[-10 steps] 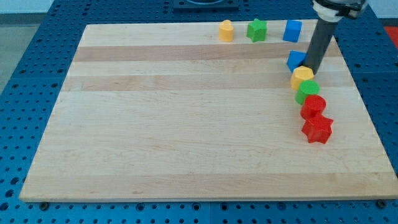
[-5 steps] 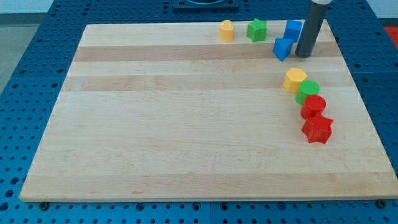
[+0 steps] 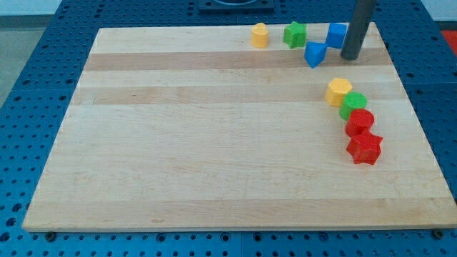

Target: Move the blue triangle to the green star

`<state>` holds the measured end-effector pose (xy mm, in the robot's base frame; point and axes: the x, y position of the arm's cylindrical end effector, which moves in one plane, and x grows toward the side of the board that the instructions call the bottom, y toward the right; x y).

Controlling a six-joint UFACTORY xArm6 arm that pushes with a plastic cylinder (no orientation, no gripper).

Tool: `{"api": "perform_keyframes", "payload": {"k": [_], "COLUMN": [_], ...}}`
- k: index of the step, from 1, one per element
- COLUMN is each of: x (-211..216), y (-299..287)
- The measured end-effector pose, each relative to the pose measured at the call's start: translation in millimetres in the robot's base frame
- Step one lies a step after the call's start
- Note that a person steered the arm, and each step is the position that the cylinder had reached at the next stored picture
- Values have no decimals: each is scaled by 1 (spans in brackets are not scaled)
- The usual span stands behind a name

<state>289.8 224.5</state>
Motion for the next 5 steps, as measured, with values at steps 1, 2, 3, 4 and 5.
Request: {"api": "perform_keyframes", "payload": {"k": [1,2,3,4,5], "x": [-3,-3,-3,8,19], "y": [-1,-15,-29,-40,-53]}}
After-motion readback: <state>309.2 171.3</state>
